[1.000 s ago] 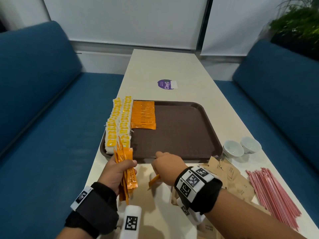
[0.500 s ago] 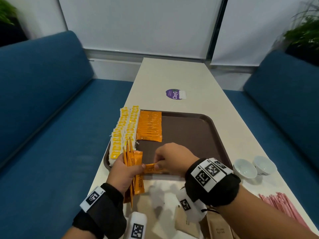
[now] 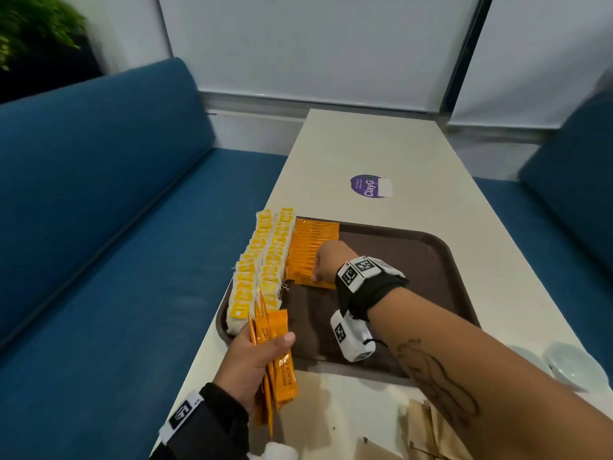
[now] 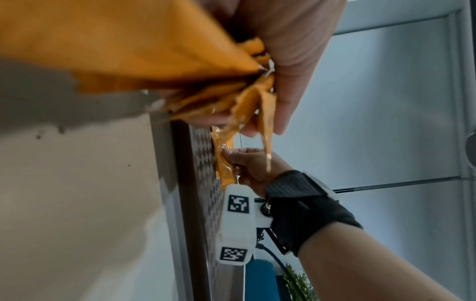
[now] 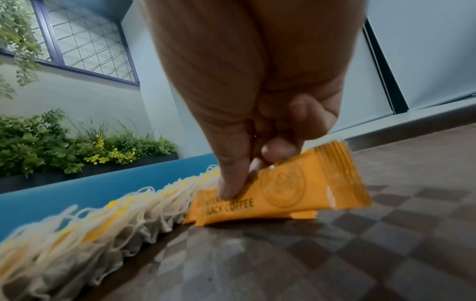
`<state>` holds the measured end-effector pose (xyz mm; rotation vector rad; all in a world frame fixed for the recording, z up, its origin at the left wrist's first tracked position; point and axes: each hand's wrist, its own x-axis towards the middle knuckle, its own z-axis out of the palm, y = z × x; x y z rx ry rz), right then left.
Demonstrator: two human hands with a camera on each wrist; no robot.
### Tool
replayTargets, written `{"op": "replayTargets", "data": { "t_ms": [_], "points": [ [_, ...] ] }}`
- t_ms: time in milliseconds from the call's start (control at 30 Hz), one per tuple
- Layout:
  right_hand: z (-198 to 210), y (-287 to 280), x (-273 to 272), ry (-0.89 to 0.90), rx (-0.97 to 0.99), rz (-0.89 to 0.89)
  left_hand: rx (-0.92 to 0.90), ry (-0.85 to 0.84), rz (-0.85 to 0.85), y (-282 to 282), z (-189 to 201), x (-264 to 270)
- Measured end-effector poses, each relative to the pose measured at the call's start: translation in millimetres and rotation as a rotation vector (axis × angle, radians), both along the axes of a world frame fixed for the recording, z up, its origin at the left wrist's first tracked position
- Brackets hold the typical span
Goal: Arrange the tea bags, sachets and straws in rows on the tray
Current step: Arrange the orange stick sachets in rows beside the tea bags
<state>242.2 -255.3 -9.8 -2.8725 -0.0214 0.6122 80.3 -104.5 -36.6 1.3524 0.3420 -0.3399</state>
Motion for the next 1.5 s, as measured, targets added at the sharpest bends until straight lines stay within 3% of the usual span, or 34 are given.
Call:
{"op": "replayTargets", "data": {
  "t_ms": [167, 533, 800, 1000, 1367, 1500],
  "points": [
    [-8, 11, 15, 0.078, -0.091, 0.057, -0.001, -0.013, 0.008, 8, -2, -1],
    [-7, 12, 5, -0.121, -0.016, 0.089, -0.007, 0.003, -0.013, 3, -10, -5],
    [41, -16, -62, -0.234, 0.420, -0.048, -0.162, -0.077, 0.038, -3, -6, 0],
    [44, -8, -145, 0.224, 0.679, 0.056, -0.269, -0.098, 0.067, -11, 4, 1],
    [28, -10, -174, 0.080, 0.864, -0.177, -0.240, -0.168, 0.102, -6, 3, -8],
    [23, -2, -180, 0.079, 1.148, -0.343, -0.184, -0.222, 0.049, -7, 6, -12]
  ]
}}
